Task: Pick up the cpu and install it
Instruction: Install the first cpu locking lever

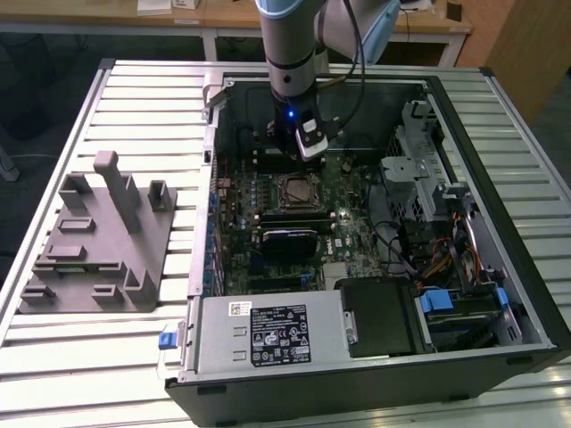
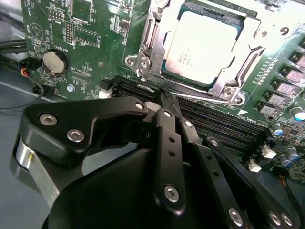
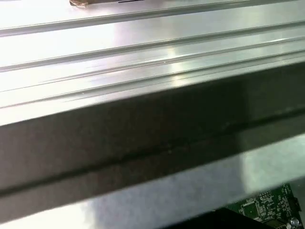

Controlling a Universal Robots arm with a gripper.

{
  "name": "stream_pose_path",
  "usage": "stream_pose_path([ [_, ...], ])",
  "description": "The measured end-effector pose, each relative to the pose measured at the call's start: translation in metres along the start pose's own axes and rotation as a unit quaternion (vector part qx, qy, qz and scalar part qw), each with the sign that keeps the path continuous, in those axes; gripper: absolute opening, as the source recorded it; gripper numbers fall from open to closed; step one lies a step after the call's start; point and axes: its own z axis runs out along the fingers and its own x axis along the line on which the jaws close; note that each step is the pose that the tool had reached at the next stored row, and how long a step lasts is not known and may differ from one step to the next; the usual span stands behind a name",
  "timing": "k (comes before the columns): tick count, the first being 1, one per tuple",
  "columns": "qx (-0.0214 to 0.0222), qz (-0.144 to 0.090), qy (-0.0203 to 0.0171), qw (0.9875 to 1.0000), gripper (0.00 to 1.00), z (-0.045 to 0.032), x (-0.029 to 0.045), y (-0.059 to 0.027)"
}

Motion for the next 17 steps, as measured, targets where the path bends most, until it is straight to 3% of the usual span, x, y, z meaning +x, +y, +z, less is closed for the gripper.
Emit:
stream_pose_path([
  [17, 0.0022, 0.013, -0.0048, 0.9999, 0.11, 0.0055, 0.0028, -0.0033],
])
